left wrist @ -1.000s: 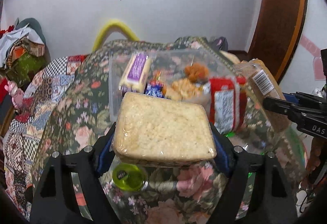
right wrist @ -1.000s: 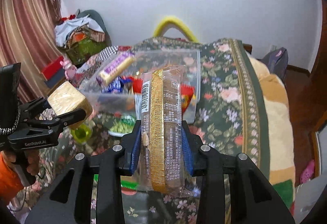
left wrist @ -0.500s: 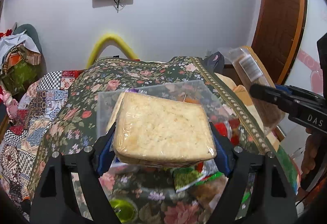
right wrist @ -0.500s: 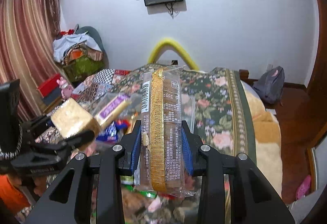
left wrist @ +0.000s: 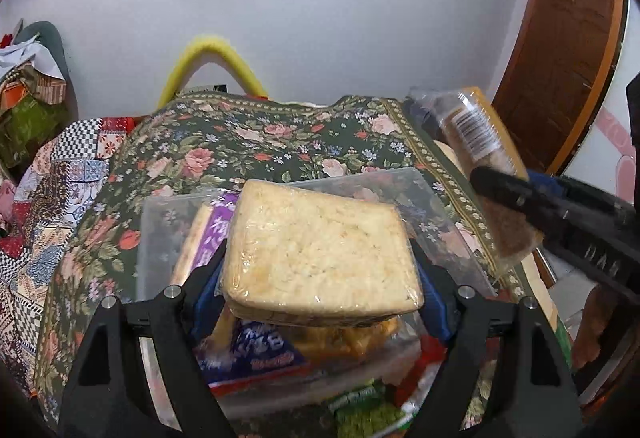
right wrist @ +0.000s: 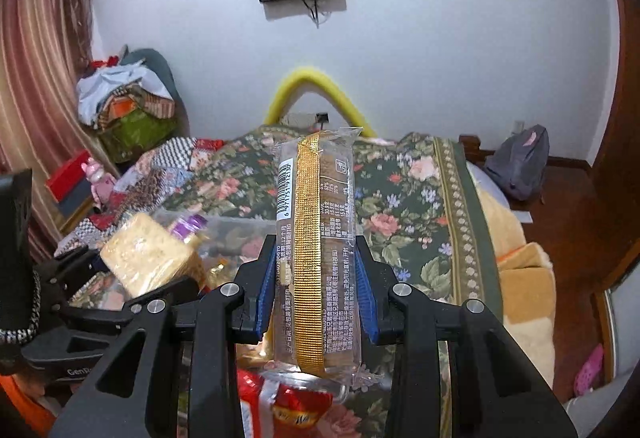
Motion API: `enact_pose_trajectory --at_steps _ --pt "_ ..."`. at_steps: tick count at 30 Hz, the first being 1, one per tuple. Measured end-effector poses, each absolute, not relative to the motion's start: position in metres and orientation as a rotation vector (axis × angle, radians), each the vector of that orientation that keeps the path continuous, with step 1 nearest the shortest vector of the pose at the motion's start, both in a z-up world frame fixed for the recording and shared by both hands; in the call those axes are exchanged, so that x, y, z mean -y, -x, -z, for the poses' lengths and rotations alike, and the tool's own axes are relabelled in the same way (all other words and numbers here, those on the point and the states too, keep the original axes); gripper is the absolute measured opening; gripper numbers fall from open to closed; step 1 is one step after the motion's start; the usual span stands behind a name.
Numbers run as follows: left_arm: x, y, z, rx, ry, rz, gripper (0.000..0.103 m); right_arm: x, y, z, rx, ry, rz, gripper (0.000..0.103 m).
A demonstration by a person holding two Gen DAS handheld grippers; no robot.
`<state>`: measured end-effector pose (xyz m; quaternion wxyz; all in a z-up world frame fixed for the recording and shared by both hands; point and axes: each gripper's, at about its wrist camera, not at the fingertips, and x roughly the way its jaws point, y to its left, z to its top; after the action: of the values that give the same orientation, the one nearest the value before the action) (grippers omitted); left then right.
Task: Organize snacks
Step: 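Carry the bread slice and biscuit pack over the clear box and open both tools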
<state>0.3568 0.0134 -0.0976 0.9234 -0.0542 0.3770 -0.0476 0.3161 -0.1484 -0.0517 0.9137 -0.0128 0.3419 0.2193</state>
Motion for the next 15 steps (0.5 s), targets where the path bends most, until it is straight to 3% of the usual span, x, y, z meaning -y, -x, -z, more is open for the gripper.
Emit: enact_pose_trajectory --at_steps 15 --pt "-0.008 -0.407 0.137 -0.907 0.104 0.067 0.081 0.144 -0.337 0.085 -0.844 0.086 -0.454 0.034"
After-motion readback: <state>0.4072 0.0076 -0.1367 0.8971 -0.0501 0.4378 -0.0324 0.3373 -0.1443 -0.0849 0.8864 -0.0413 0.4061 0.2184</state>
